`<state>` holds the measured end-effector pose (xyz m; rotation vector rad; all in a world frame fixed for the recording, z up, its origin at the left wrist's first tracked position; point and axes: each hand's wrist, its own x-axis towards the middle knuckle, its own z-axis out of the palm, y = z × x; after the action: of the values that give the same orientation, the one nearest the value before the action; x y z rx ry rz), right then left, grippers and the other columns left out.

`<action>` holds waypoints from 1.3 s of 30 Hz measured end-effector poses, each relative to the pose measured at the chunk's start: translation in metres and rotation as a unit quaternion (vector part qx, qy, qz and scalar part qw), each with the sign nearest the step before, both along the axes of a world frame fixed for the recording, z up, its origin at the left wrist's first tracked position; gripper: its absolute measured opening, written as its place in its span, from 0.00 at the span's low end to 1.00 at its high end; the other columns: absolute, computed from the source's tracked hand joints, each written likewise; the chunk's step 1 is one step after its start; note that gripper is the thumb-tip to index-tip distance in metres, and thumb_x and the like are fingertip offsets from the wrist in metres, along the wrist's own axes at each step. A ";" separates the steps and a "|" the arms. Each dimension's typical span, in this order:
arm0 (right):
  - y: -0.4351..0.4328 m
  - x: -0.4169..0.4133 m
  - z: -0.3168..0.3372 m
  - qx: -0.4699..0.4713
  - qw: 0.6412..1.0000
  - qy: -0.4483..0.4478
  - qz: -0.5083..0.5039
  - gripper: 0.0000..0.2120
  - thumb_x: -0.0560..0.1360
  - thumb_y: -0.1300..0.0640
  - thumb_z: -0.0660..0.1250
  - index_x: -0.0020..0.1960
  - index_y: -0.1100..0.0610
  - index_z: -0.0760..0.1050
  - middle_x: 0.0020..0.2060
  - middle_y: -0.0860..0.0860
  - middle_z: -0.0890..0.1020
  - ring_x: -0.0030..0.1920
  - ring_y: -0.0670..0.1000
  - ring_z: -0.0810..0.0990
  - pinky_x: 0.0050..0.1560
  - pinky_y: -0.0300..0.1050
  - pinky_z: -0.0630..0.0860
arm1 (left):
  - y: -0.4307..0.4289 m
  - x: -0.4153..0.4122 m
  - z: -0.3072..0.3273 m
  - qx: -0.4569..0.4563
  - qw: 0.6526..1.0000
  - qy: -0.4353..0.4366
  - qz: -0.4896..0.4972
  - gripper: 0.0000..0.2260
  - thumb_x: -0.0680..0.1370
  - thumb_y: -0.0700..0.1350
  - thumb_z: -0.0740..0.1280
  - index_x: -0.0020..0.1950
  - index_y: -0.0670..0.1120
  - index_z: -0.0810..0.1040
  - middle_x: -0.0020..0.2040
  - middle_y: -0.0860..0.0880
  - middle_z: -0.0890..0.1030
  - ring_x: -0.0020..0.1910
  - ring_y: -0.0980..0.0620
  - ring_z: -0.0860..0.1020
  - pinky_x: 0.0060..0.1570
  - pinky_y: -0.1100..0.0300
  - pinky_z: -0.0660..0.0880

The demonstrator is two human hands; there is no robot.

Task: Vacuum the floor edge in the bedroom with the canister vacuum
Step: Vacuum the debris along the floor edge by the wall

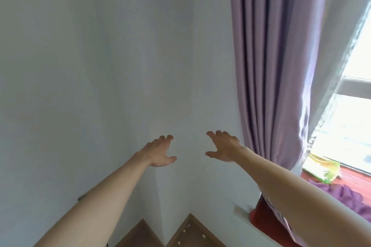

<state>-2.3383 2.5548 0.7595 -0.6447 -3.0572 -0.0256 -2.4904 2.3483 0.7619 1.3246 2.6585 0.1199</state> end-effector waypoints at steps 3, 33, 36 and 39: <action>0.030 0.050 0.007 -0.016 0.998 0.015 -0.052 0.36 0.77 0.38 0.66 0.76 0.53 0.57 0.65 0.54 0.72 0.64 0.58 0.73 0.55 0.55 0.76 | 0.047 0.031 0.009 0.003 0.998 0.008 -0.055 0.37 0.77 0.61 0.65 0.79 0.49 0.54 0.73 0.44 0.66 0.70 0.42 0.70 0.68 0.47 0.68; 0.018 0.388 0.028 0.000 0.849 0.035 -0.527 0.35 0.76 0.41 0.68 0.77 0.52 0.59 0.68 0.58 0.72 0.67 0.60 0.72 0.61 0.57 0.74 | 0.265 0.297 0.015 0.037 0.784 -0.001 -0.620 0.36 0.77 0.57 0.69 0.78 0.48 0.55 0.62 0.44 0.74 0.53 0.46 0.78 0.56 0.48 0.79; -0.016 0.424 0.021 -0.004 0.819 0.025 -0.573 0.35 0.75 0.39 0.68 0.75 0.52 0.60 0.67 0.57 0.72 0.67 0.60 0.72 0.62 0.56 0.74 | 0.261 0.343 0.011 0.046 0.747 -0.011 -0.663 0.37 0.77 0.57 0.69 0.79 0.48 0.54 0.63 0.43 0.74 0.53 0.47 0.77 0.54 0.51 0.79; -0.051 0.468 0.014 -0.010 0.780 0.017 -0.625 0.35 0.74 0.38 0.68 0.75 0.51 0.61 0.66 0.57 0.72 0.66 0.61 0.72 0.63 0.57 0.74 | 0.256 0.394 0.006 0.034 0.721 -0.005 -0.692 0.36 0.79 0.56 0.66 0.80 0.47 0.53 0.68 0.42 0.71 0.60 0.44 0.76 0.55 0.50 0.77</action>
<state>-1.8701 2.5043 0.7739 -2.4029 -1.9737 0.0061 -2.0961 2.6041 0.7683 2.8143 0.9995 0.0096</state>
